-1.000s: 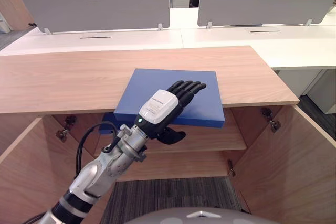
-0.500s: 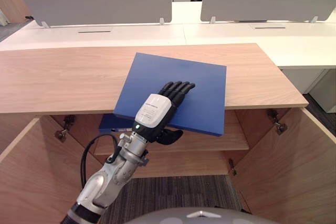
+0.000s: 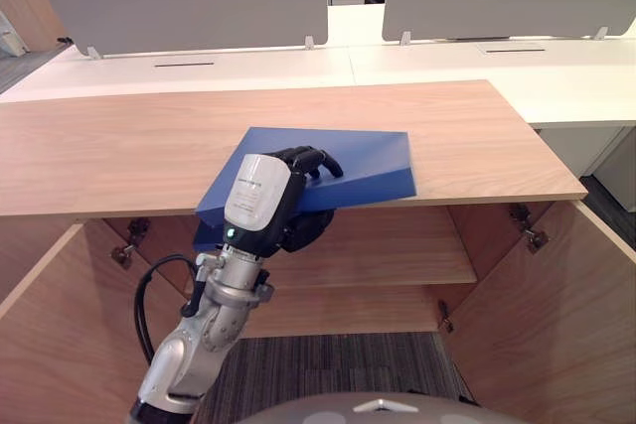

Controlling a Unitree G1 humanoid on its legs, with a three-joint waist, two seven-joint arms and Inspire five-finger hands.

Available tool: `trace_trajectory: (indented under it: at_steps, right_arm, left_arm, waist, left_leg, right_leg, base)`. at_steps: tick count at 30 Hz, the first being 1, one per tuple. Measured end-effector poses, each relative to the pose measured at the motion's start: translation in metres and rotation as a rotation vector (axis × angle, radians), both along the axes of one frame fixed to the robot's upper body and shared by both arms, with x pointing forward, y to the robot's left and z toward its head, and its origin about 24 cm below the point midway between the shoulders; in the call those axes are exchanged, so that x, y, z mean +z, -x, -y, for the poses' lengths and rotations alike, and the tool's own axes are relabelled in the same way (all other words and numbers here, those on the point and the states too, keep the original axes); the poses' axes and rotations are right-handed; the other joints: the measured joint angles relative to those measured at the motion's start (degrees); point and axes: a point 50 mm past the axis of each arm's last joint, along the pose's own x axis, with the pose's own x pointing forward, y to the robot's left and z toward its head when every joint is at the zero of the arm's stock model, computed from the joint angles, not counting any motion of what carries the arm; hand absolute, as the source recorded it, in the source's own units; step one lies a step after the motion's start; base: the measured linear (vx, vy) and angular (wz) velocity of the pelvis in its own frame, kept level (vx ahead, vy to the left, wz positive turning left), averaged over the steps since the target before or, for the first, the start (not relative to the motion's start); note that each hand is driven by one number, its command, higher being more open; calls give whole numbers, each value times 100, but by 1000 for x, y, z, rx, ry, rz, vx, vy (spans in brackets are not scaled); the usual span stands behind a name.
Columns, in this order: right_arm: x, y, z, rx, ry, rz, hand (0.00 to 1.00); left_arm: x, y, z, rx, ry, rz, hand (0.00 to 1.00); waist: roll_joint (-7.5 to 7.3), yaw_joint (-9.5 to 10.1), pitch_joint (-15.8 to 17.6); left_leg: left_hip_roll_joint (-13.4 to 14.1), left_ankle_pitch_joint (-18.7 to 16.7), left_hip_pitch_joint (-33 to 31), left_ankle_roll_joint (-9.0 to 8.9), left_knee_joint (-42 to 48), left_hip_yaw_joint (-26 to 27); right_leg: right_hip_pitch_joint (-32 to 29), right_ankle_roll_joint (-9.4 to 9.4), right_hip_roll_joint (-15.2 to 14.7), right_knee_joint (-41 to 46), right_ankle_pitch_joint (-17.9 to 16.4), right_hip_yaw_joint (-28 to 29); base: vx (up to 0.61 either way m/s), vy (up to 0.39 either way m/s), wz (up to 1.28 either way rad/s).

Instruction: Walk over to the cabinet, pick up the folder, carry it to the office cabinet, place the folder inside the office cabinet, then close the office cabinet door

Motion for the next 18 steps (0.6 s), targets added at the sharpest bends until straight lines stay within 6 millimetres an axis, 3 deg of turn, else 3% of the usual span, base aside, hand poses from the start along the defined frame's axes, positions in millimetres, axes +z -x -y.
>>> trace_trajectory:
  at_steps: [7, 13, 18]
  right_arm:
    - [0, -1, -2, 5, 5, 1, 100]
    - [3, -7, -4, -21, 22, 65, 100]
    - [13, -24, -10, -53, 40, 206, 100]
  left_arm:
    - [1, 1, 4, 6, 118, -25, 0]
    - [16, 4, 11, -41, 374, -12, 0]
    - [26, 3, 18, -112, 580, -10, 0]
  waist:
    - [-34, 15, 4]
    - [-44, 16, -7]
    - [-59, -38, -74]
  left_leg:
    - [6, -16, -28, -1, 32, 39]
    - [28, -103, -132, 4, 177, 223]
    - [52, -161, -278, -2, 306, 359]
  right_leg:
    - [-26, 7, 6, 5, 4, 100]
    - [-153, 20, 23, 74, 13, 309]
    - [-341, 48, 44, 132, 40, 466]
  base:
    - [-18, -29, -3]
    - [-27, -22, -16]
    - [-22, -27, -15]
